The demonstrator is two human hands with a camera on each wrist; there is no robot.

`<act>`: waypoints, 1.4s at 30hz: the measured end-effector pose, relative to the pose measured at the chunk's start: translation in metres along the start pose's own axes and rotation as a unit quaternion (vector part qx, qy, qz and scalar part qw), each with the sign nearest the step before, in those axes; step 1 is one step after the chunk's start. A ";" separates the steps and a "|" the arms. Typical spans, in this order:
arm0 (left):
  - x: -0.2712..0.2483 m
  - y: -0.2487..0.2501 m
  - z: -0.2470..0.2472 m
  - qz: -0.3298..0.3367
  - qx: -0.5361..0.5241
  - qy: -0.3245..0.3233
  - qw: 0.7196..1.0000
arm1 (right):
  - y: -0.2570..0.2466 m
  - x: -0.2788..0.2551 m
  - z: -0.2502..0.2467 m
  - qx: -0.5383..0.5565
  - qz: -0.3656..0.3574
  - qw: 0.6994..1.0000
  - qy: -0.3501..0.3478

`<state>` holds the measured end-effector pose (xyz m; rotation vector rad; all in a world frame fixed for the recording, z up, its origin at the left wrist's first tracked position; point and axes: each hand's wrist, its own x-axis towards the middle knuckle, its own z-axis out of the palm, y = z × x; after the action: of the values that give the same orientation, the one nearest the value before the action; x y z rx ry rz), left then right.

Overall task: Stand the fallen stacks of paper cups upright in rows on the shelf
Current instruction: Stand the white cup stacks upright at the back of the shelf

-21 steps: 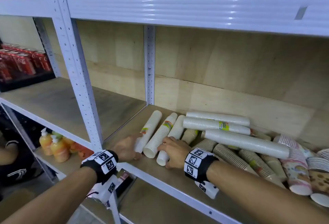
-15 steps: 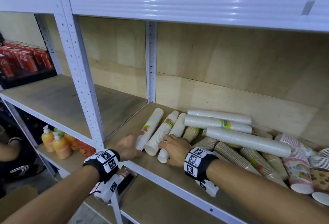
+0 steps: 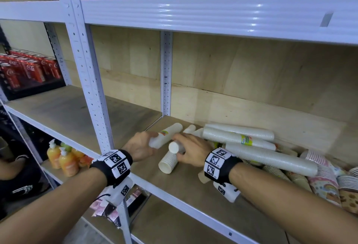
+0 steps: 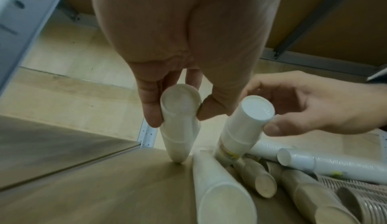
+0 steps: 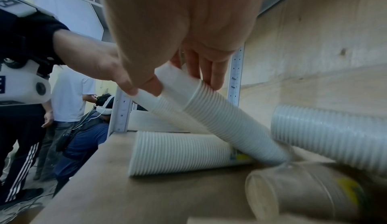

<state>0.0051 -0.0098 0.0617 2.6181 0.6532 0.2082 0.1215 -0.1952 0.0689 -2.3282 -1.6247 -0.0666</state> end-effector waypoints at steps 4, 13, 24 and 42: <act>0.010 0.015 -0.018 0.000 -0.012 0.043 0.999 | 0.002 0.015 -0.020 -0.011 0.003 0.999 0.036; 0.044 0.052 -0.056 0.044 -0.088 0.138 0.985 | 0.013 0.048 -0.078 -0.004 0.108 0.985 0.135; 0.110 0.075 -0.092 0.067 -0.093 0.169 0.979 | 0.023 0.094 -0.140 0.060 0.147 0.963 0.219; 0.167 0.065 -0.120 0.045 -0.074 0.148 0.985 | 0.025 0.175 -0.105 0.149 0.179 0.956 0.179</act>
<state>0.1495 0.0632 0.2050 2.4963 0.5902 0.6573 0.2214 -0.0726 0.2002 -2.1804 -0.9550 -0.1443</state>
